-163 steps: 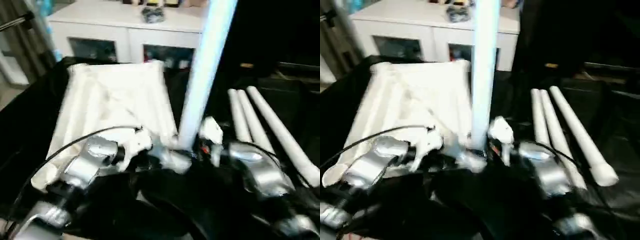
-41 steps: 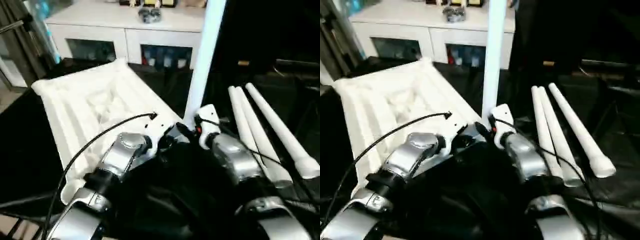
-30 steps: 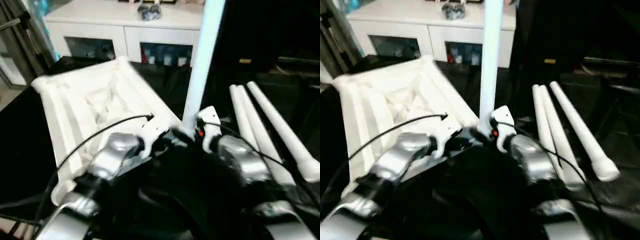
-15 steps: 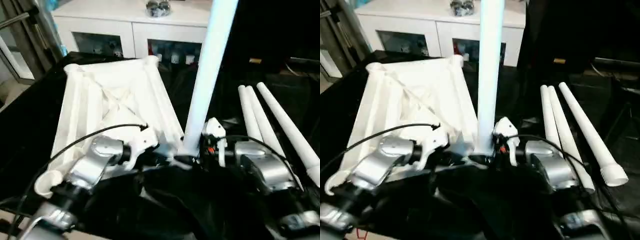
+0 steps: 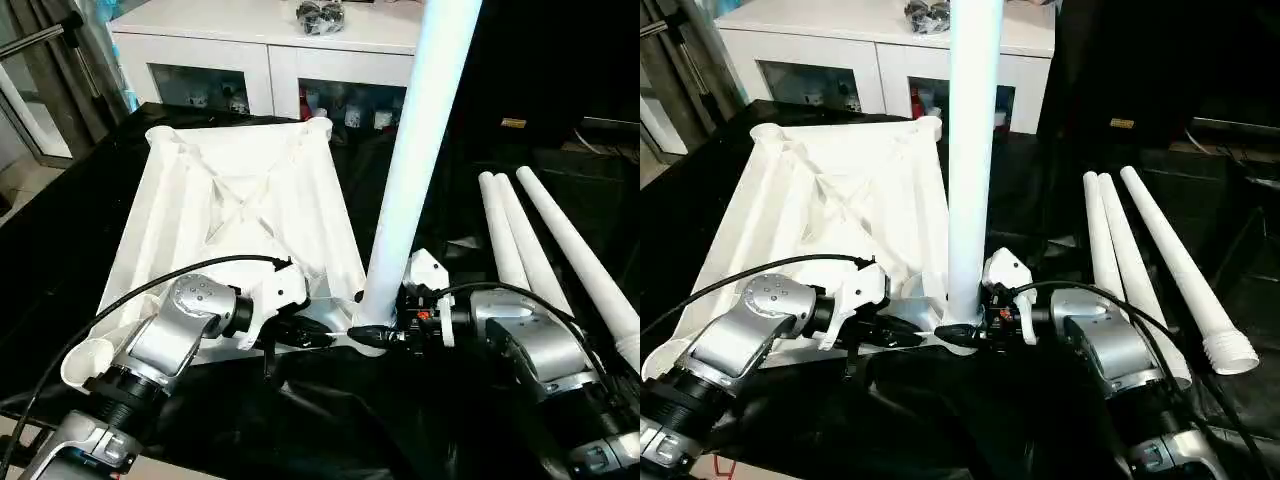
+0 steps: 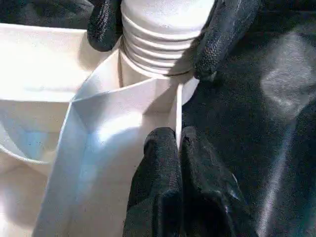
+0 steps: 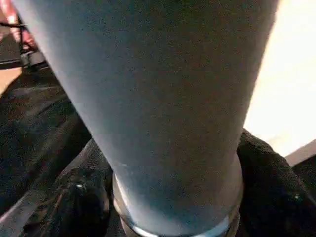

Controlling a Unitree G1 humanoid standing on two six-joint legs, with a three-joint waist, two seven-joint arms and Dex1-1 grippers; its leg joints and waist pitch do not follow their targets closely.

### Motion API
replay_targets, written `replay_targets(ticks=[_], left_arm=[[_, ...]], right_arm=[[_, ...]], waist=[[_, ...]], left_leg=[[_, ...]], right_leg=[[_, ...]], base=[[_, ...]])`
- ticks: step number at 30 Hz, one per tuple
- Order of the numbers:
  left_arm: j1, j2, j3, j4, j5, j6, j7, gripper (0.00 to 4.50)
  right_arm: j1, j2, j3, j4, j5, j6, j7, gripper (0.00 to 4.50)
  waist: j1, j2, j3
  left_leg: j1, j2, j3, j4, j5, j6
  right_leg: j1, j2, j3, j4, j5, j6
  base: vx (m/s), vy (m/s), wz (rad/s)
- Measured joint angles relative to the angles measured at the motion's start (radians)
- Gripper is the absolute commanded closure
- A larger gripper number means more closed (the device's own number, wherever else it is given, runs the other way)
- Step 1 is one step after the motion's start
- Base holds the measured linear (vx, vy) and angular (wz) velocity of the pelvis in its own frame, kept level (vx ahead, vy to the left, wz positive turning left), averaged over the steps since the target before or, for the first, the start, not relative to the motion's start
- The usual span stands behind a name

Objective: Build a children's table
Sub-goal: Insert table leg to table base

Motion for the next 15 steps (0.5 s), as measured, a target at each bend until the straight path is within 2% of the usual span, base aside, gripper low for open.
replay_targets(ticks=[2, 6, 8, 12, 15], left_arm=[[-0.02, -0.026, 0.013, 0.036, 0.013, 0.007, 0.053, 4.5], [-0.08, -0.116, 0.035, 0.124, 0.043, 0.048, 0.201, 4.5], [-0.09, -0.139, 0.036, 0.137, 0.048, 0.06, 0.242, 4.5], [-0.159, -0.238, 0.061, 0.238, 0.08, 0.093, 0.404, 4.5], [-0.177, -0.278, 0.071, 0.273, 0.09, 0.095, 0.466, 4.5]], right_arm=[[-0.011, 0.041, -0.026, 0.04, -0.021, -0.012, -0.089, 1.69], [-0.071, 0.126, -0.079, 0.153, -0.048, -0.034, -0.315, 1.7], [-0.079, 0.143, -0.091, 0.171, -0.052, -0.034, -0.367, 1.7], [-0.146, 0.231, -0.152, 0.273, -0.08, -0.037, -0.596, 1.7], [-0.173, 0.271, -0.174, 0.336, -0.102, -0.09, -0.696, 1.7]], waist=[[-0.005, -0.001, 0.0], [-0.028, -0.001, 0.0], [-0.029, -0.001, -0.001], [-0.028, 0.0, -0.001], [-0.028, 0.003, -0.003]], left_leg=[[0.001, 0.0, 0.0, 0.001, 0.0, -0.001], [0.002, 0.0, 0.0, 0.001, 0.001, -0.002], [0.003, 0.0, 0.0, 0.001, 0.001, -0.003], [0.005, -0.001, 0.0, 0.0, 0.001, -0.003], [0.005, -0.001, 0.0, 0.0, 0.002, -0.003]], right_leg=[[0.0, 0.0, 0.0, 0.001, 0.001, 0.0], [0.0, 0.0, 0.001, 0.001, 0.004, -0.002], [0.001, 0.0, 0.001, 0.001, 0.004, -0.002], [0.002, 0.0, 0.001, 0.0, 0.005, -0.002], [0.003, 0.0, 0.002, 0.0, 0.005, -0.002]], base=[[0.0, 0.0, 0.0], [0.0, 0.0, 0.0], [0.0, 0.0, 0.0], [0.0, 0.0, 0.0], [0.0, 0.0, 0.0]])
